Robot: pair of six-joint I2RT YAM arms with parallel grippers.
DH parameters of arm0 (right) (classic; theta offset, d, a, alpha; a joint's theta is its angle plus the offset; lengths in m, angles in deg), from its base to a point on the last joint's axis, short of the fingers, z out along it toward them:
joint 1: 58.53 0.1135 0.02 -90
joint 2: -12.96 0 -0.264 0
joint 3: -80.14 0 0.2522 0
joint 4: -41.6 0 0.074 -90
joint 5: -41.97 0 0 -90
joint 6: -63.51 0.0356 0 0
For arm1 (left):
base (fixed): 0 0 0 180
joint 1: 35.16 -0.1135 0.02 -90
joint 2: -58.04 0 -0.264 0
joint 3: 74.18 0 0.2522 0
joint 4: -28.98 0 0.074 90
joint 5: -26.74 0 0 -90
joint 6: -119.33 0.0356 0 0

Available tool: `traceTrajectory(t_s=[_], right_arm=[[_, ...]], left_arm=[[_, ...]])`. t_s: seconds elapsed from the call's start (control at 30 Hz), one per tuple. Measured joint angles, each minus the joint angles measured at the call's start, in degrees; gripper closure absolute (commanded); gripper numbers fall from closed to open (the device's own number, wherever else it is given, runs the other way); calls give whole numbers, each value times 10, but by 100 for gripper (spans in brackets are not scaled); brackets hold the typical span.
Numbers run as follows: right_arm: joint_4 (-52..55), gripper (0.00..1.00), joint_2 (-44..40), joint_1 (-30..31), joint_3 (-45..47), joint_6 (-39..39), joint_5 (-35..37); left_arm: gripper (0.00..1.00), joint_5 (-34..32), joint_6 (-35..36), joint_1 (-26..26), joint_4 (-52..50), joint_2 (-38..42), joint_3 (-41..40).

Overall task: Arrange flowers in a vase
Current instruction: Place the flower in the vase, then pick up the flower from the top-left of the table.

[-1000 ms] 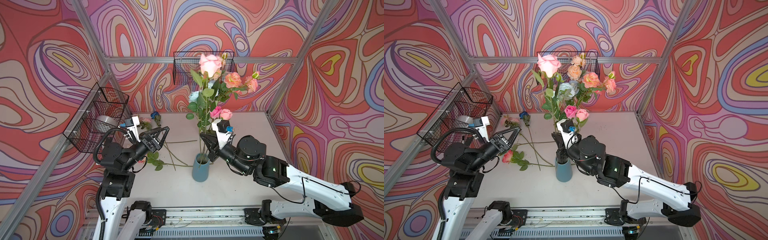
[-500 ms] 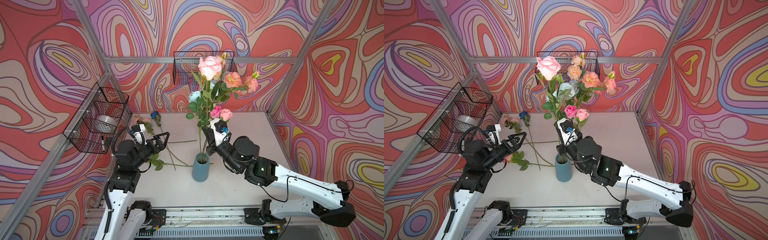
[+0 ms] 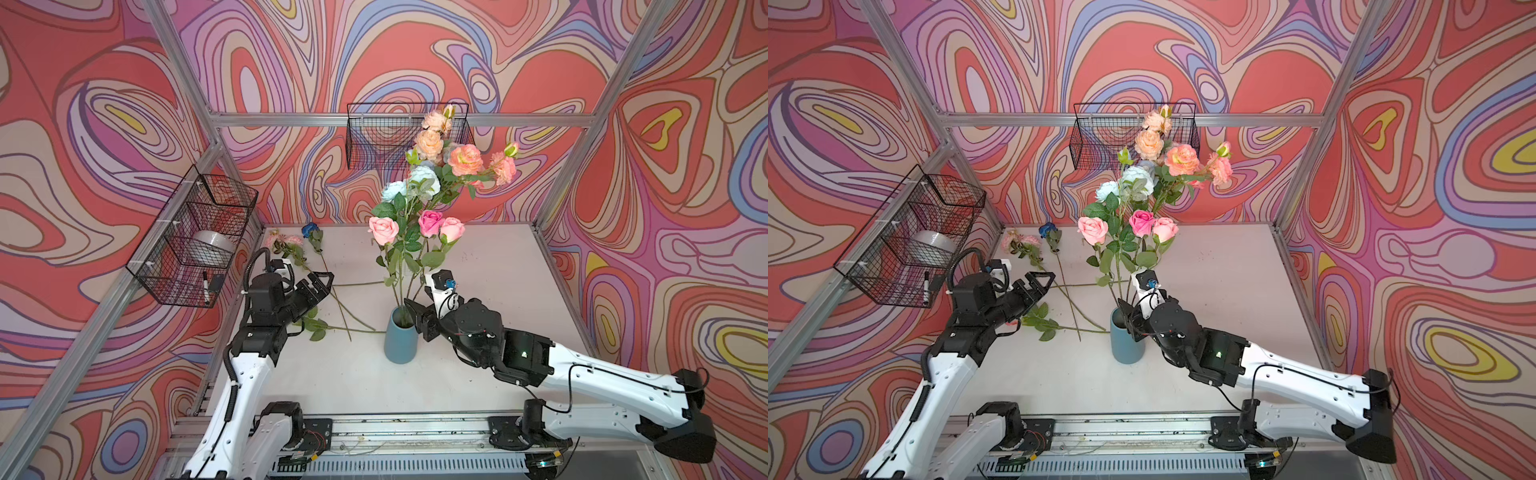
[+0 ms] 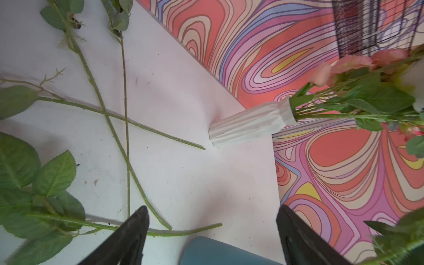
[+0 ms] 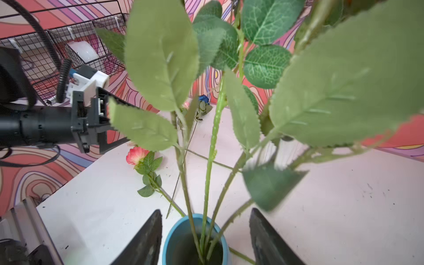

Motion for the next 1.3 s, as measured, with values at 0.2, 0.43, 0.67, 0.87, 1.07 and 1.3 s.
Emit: traceTrajectory(t_s=[0.2, 0.43, 0.67, 0.87, 1.07, 1.3], right_arm=[[33, 46, -55, 2, 10, 49, 0], [59, 49, -81, 2, 13, 68, 16], [87, 48, -110, 2, 13, 75, 34], [113, 48, -142, 2, 13, 83, 57], [130, 49, -147, 2, 12, 83, 75], [130, 49, -143, 2, 7, 78, 85]], left_arm=[[28, -48, 5, -2, -1, -121, 15], [27, -119, 16, 21, 26, -306, 82], [39, -186, 46, 27, 42, -517, 258], [58, -217, 70, 27, 28, -626, 355], [86, -229, 90, 27, -3, -676, 397], [100, -246, 104, 26, -8, -654, 375]])
